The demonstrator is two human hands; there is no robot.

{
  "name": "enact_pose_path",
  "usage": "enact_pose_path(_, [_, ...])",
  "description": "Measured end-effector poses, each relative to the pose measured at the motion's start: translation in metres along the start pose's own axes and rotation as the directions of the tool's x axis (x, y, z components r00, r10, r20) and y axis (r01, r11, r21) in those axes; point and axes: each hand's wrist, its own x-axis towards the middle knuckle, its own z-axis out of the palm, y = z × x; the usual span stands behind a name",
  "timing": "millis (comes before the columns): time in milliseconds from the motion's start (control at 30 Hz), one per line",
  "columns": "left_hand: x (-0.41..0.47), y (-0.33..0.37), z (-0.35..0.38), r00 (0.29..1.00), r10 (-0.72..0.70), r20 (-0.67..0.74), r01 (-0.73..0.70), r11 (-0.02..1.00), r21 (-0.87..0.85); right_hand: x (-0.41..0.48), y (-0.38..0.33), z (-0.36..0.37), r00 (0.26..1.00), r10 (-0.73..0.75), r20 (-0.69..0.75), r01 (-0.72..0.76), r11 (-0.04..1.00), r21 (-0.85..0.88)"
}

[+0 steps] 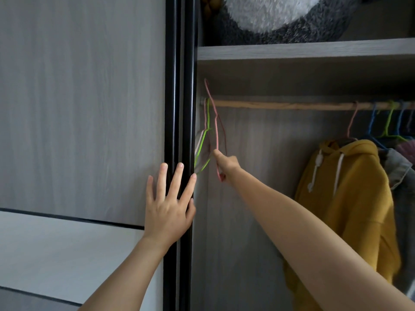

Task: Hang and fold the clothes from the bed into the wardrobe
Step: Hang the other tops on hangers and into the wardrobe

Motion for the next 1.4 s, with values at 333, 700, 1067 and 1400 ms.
enact_pose_path(333, [0.003, 0.002, -0.003, 1.0, -0.02, 0.005, 0.02, 1.0, 0.001, -0.036, -0.002, -0.116, 0.973, -0.221, -0.068, 0.182, 0.914, -0.363])
enact_pose_path(700, [-0.009, 0.122, -0.014, 0.978, 0.106, 0.179, -0.047, 0.951, -0.304, -0.168, 0.024, -0.311, 0.946, 0.083, 0.314, -0.006, 0.972, -0.236])
enact_pose_path(1067, [0.03, 0.297, -0.066, 0.863, 0.475, 0.174, -0.259, 0.71, -0.654, -0.362, 0.079, -0.501, 0.86, 0.26, 0.439, -0.226, 0.965, -0.129])
enact_pose_path(1400, [0.003, 0.545, -0.26, 0.65, 0.753, -0.099, -0.342, 0.174, -0.923, -0.672, 0.116, -0.649, 0.841, 0.54, 0.044, -0.539, 0.842, -0.034])
